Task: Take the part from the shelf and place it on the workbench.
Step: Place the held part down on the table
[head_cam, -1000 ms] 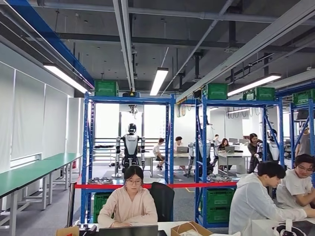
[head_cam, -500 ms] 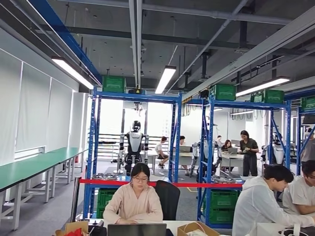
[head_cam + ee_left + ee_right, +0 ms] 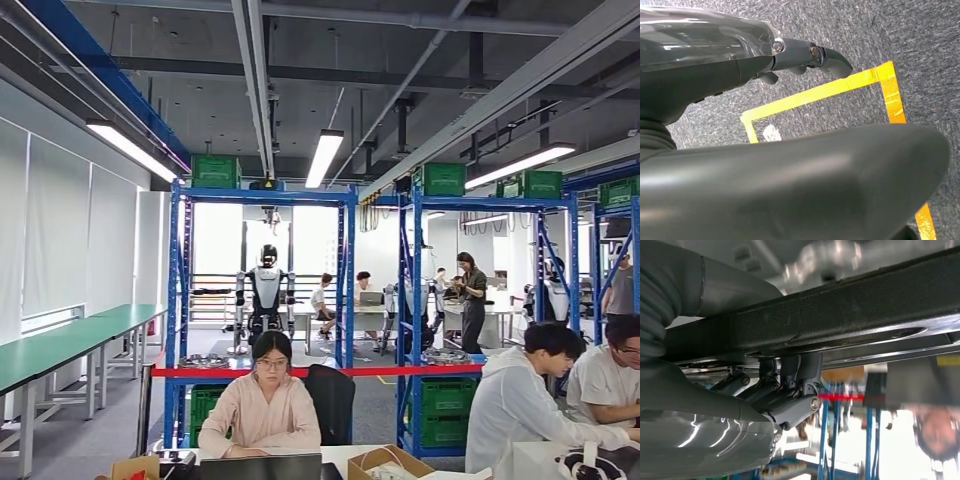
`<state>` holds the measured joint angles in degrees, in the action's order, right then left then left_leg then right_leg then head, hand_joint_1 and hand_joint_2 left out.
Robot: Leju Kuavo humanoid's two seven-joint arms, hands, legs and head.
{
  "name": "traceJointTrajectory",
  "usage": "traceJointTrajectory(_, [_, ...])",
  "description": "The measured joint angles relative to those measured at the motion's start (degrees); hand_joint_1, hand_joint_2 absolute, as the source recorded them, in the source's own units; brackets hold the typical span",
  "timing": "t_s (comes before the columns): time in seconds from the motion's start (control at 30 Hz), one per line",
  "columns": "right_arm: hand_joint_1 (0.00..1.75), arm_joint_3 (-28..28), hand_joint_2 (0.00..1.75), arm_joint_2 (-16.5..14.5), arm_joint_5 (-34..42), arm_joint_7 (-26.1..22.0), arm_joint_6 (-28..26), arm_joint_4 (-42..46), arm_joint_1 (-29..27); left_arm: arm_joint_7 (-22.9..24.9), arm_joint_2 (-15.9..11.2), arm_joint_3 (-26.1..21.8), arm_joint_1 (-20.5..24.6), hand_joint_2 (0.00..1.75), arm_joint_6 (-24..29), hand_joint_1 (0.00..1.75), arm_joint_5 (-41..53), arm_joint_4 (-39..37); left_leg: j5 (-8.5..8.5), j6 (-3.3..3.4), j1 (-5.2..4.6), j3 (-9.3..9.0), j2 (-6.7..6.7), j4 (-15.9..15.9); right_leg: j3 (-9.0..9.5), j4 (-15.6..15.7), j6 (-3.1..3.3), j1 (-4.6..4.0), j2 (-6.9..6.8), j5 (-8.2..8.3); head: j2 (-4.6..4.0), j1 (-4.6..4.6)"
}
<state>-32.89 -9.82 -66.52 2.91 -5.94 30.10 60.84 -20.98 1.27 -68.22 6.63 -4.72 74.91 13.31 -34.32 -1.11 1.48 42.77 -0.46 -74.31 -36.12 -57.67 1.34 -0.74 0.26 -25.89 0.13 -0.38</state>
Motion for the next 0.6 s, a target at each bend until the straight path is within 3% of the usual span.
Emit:
traceJointTrajectory(0.03, [1.75,0.2,1.75,-0.2,-0.2,0.0,0.1,-0.5,-0.5,0.0,0.0,0.1,0.0,1.75,0.0,0.0,0.0,0.0,1.45,-0.14,0.07,-0.38,0.01,1.4,0.0,-0.2,-0.09,0.05,0.06,-0.16,0.0,0.0])
traceJointTrajectory(0.1, [1.75,0.5,1.75,-0.5,-0.4,-0.1,0.2,-1.3,-0.9,-0.1,0.0,0.2,0.1,1.75,0.0,0.0,0.0,0.0,5.25,-0.35,0.25,-3.13,0.02,7.8,-0.06,-0.9,-0.49,0.19,0.18,-0.7,0.0,0.0])
traceJointTrajectory(0.13, [1.75,0.8,1.75,-0.6,-0.5,-0.3,0.3,-1.7,-1.0,-0.2,0.0,0.2,0.2,1.75,0.0,0.0,0.0,0.0,6.31,-0.27,0.27,-4.45,0.01,10.7,-0.22,-1.4,-0.75,0.14,0.25,-0.99,0.0,0.01])
traceJointTrajectory(0.2, [1.75,1.4,1.75,-1.0,-0.6,-0.6,0.6,-2.6,-1.4,-0.4,0.0,0.3,0.4,1.75,0.0,0.0,0.0,0.0,6.57,0.14,0.13,-5.64,-0.03,13.1,-0.52,-2.0,-1.22,-0.02,0.36,-1.3,0.0,-0.01])
traceJointTrajectory(0.27, [1.75,1.8,1.75,-1.4,-0.6,-0.9,0.7,-3.4,-2.2,-0.4,0.0,0.4,0.4,1.75,0.0,0.0,0.0,0.0,6.52,0.73,0.04,-5.76,-0.03,13.3,-0.63,-2.1,-1.52,-0.02,0.43,-1.41,0.0,-0.05])
traceJointTrajectory(0.33, [1.75,2.1,1.75,-1.7,-0.6,-1.1,0.7,-3.9,-3.0,-0.5,0.0,0.5,0.4,1.75,0.0,0.0,0.0,0.0,6.59,1.31,0.19,-5.86,0.0,13.4,-1.21,-3.7,-2.01,0.15,0.36,-2.65,0.0,-0.06])
traceJointTrajectory(0.47, [1.75,3.1,1.75,-2.0,-0.5,-1.2,0.6,-5.0,-4.3,-0.9,0.0,0.7,0.5,1.75,0.0,0.0,0.2,0.0,6.49,1.88,0.18,-6.03,0.0,13.4,-7.2,-16.3,-2.86,0.56,0.09,-8.01,0.0,-0.06])
traceJointTrajectory(0.5, [1.75,3.3,1.75,-2.0,-0.5,-1.2,0.5,-5.3,-4.7,-1.0,0.0,0.9,0.5,1.75,0.0,0.0,0.3,0.0,6.45,1.93,0.15,-6.08,-0.03,13.4,-8.05,-17.7,-2.86,0.58,0.08,-7.95,0.0,-0.06])
traceJointTrajectory(0.53, [1.75,3.6,1.75,-2.1,-0.4,-1.2,0.5,-5.6,-5.0,-1.2,0.0,1.0,0.5,1.75,0.0,0.0,0.4,0.0,6.41,1.97,0.11,-6.15,-0.06,13.4,-7.89,-16.9,-2.71,0.58,0.08,-6.86,0.0,-0.06])
traceJointTrajectory(0.6, [1.75,4.2,1.75,-2.3,-0.3,-1.1,0.4,-5.9,-5.3,-1.6,0.0,1.5,0.6,1.75,0.0,0.0,0.6,0.0,6.29,1.97,0.06,-6.36,-0.1,13.5,-4.97,-10.0,-2.11,0.37,0.09,-2.91,0.0,-0.06])
